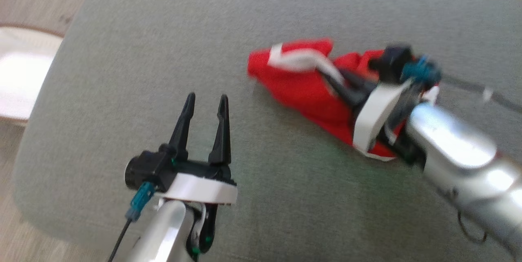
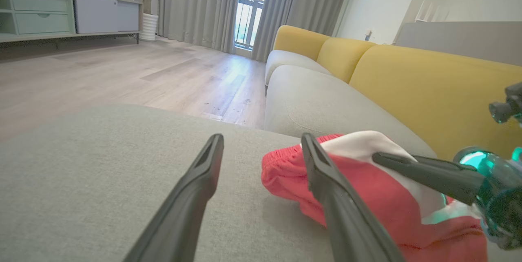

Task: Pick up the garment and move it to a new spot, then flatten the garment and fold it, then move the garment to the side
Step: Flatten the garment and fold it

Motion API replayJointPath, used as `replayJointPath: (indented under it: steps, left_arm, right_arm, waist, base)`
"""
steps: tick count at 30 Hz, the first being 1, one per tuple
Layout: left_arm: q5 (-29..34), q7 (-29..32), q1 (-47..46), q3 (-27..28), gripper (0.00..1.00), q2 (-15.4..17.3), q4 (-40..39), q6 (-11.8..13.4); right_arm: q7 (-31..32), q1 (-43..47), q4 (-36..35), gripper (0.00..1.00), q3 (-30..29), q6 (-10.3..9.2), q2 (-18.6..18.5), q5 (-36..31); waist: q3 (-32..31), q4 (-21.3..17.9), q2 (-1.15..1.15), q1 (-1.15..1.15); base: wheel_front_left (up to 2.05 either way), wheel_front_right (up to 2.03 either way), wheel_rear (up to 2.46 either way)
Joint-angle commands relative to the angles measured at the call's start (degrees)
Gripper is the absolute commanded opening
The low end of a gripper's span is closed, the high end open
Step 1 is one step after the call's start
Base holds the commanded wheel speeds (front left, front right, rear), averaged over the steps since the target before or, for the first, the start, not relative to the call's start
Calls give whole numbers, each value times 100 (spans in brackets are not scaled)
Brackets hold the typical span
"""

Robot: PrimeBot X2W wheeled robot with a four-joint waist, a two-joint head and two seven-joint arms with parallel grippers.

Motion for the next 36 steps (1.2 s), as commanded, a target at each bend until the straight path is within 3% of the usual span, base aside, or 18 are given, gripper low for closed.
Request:
replayJointPath:
  steps: [1, 13, 15, 19, 24, 31, 36]
  left_arm:
    - [69, -46, 52, 255, 100, 31, -114, -14]
    - [351, -46, 358, 726, 100, 31, 30, -194]
    - [358, -46, 383, 747, 100, 31, 54, -214]
    - [371, -46, 405, 757, 100, 31, 99, -244]
    - [409, -46, 452, 843, 100, 31, 80, -267]
    - [464, -46, 533, 943, 100, 31, -60, -307]
    - [487, -46, 578, 929, 100, 31, -140, -354]
  right_arm:
    - [-80, 216, -260, 0, 31, -4, -44, -72]
    - [163, 1541, -625, 0, 70, -4, 240, -784]
    - [163, 1685, -549, 100, 6, -4, 301, -902]
    - [50, 1823, -449, 100, -224, -4, 410, -1114]
    - [-229, 1951, -562, 100, -944, -4, 494, -1190]
    - [-670, 2477, -993, 100, -2657, -4, 509, -1468]
    - [-841, 3193, -1262, 100, -4165, -4, 842, -1962]
  waist:
    - [-245, -257, 0, 1]
    - [-681, -887, 0, 1]
    - [-711, -953, 0, 1]
    - [-765, -1069, 0, 1]
    - [-847, -1230, 0, 1]
    - [-927, -1410, 0, 1]
    - [-929, -1483, 0, 1]
  base:
    - [0, 0, 0]
    - [0, 0, 0]
    - [0, 0, 0]
    - [0, 0, 0]
    - [0, 0, 0]
    - [0, 0, 0]
    - [0, 0, 0]
